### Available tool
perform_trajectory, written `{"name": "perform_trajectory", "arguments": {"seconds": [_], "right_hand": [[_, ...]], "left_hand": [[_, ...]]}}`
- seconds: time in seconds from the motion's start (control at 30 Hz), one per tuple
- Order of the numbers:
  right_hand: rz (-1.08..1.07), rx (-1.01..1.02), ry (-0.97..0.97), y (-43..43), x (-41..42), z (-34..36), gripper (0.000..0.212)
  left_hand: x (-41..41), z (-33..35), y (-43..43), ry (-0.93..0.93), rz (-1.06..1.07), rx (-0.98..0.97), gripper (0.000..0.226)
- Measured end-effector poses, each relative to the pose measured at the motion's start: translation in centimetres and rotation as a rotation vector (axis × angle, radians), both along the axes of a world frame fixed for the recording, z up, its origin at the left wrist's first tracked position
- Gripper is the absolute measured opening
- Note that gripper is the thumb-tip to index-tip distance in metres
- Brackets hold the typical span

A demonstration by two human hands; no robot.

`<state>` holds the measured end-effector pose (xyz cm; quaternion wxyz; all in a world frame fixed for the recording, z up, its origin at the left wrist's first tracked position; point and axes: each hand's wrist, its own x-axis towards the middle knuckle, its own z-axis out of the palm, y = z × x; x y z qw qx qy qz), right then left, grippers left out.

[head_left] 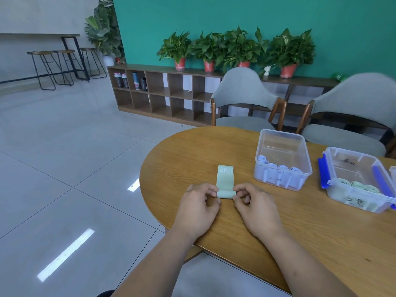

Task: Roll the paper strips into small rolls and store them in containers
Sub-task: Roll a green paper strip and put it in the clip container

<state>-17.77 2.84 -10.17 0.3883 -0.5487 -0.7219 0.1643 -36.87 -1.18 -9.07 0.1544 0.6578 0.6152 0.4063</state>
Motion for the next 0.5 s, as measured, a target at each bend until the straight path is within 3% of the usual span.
{"name": "perform_trajectory", "arguments": {"seconds": [0.3, 0.5], "right_hand": [[0.003, 0.014, -0.036, 0.24, 0.07, -0.29, 0.024], [-0.002, -0.001, 0.000, 0.12, 0.07, -0.06, 0.023]], "left_hand": [[-0.11, -0.28, 0.23, 0.071, -0.013, -0.012, 0.038], [-0.09, -0.21, 0.25, 0.004, 0.008, -0.032, 0.035]]}}
